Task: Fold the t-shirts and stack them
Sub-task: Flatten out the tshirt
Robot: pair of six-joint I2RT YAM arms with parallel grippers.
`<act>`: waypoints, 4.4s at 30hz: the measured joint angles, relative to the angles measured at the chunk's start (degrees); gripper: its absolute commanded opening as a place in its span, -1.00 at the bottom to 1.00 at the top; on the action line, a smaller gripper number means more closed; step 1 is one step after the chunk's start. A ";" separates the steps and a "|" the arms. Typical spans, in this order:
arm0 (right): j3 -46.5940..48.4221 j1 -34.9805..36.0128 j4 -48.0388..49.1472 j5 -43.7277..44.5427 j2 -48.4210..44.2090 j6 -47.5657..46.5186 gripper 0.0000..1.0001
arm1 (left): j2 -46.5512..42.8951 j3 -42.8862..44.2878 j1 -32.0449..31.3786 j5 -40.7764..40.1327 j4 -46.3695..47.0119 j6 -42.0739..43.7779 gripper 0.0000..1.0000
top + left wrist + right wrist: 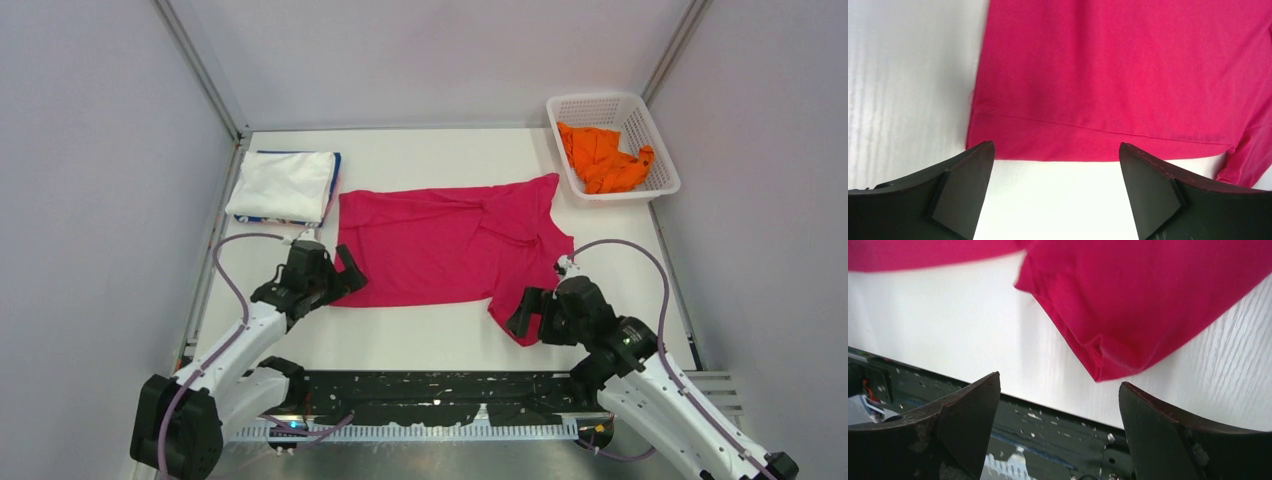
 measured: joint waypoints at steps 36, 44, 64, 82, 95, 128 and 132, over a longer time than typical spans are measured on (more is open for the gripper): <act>-2.95 1.03 5.57 -1.01 2.51 0.26 0.91 | -1.44 -3.15 0.00 -7.08 -4.66 -3.04 0.75; 2.49 1.01 6.05 6.34 3.28 -0.55 0.91 | 2.38 -2.40 0.00 -7.74 -3.41 -3.28 0.49; 2.78 1.03 6.69 11.15 8.09 -1.66 0.91 | 9.60 -0.39 0.00 -6.78 0.92 -4.63 -0.67; 3.06 1.03 5.57 11.78 18.73 -1.97 0.67 | 6.38 -0.35 0.00 -7.10 -1.84 -3.13 -1.00; 4.31 1.09 6.10 7.23 27.02 -2.10 0.38 | 4.83 -1.46 0.00 -7.13 -1.75 -2.75 -1.00; 14.01 3.65 5.38 25.20 33.88 -3.72 -0.89 | 3.58 4.42 0.00 -8.07 -6.47 -1.51 -1.00; 21.31 -0.28 8.31 30.84 29.64 -7.19 -0.90 | 1.38 13.55 0.00 -10.08 -8.44 0.17 -1.00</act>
